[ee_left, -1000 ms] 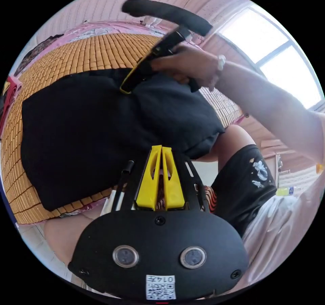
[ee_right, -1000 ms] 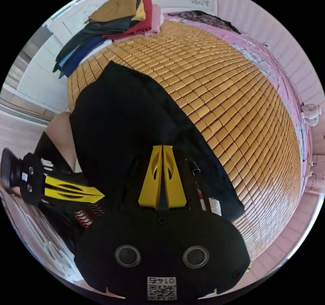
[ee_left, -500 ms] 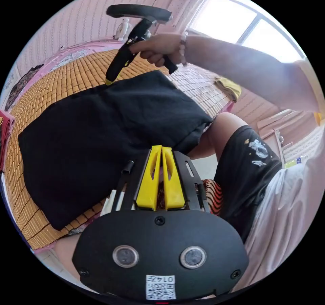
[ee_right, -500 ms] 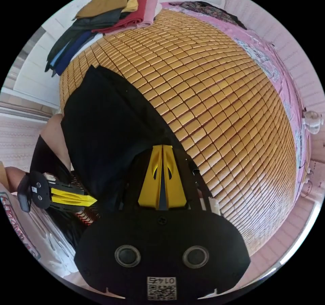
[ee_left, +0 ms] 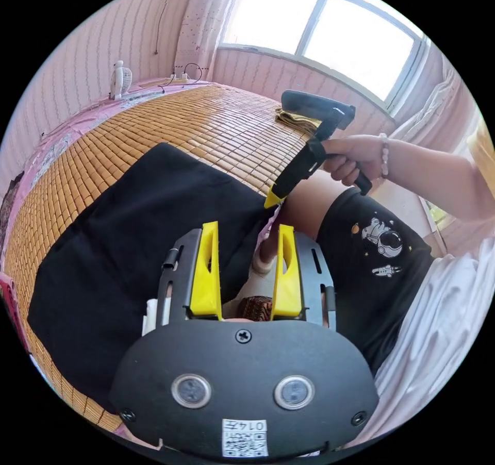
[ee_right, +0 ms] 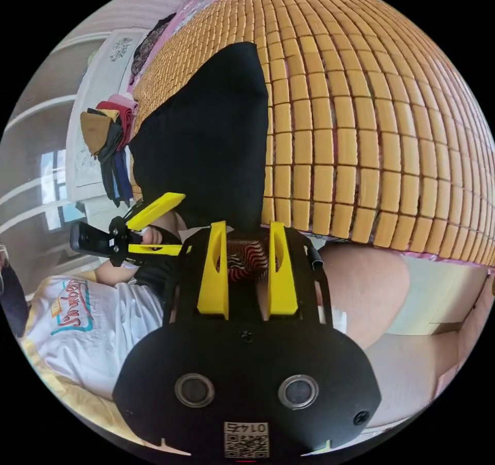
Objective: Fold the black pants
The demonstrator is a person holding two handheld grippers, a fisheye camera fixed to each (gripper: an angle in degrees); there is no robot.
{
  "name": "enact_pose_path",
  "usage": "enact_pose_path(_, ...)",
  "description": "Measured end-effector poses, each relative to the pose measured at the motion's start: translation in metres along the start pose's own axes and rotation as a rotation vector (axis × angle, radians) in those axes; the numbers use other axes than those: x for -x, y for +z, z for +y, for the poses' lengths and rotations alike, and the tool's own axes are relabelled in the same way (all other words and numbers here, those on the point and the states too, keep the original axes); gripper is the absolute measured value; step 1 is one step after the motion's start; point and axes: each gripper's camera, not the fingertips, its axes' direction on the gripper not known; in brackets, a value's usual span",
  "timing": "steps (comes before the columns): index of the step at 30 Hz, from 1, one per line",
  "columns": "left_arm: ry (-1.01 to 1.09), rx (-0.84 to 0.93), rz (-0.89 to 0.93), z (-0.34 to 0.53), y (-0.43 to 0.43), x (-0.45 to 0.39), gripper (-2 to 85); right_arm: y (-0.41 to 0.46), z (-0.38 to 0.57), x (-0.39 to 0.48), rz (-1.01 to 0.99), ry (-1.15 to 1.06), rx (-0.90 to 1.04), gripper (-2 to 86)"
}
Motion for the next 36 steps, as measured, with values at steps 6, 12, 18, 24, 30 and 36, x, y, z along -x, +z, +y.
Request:
enact_pose_path(6,0.147,0.018,-0.047,-0.023,0.029,-0.022,17.4,-0.055,0.029,-0.029,-0.310,-0.066,-0.180,2.4)
enact_pose_path(12,0.106,0.065,-0.119,-0.028,0.036,-0.023,2.9,-0.098,0.057,-0.025,-0.453,-0.144,-0.279,2.8)
enact_pose_path(18,0.116,0.007,0.005,-0.009,0.013,-0.022,1.1,-0.111,0.058,-0.085,-0.420,0.091,-0.415,15.4)
enact_pose_path(24,0.151,-0.001,0.035,0.001,-0.009,-0.024,0.4,-0.110,0.046,-0.096,-0.433,0.128,-0.545,9.2)
enact_pose_path(30,0.144,-0.147,0.051,-0.025,-0.022,-0.019,0.2,-0.142,0.076,-0.111,-0.590,0.140,-0.655,2.2)
enact_pose_path(36,0.107,-0.344,0.158,-0.071,-0.031,-0.008,0.0,-0.227,0.150,-0.113,-0.532,0.141,-0.902,1.9)
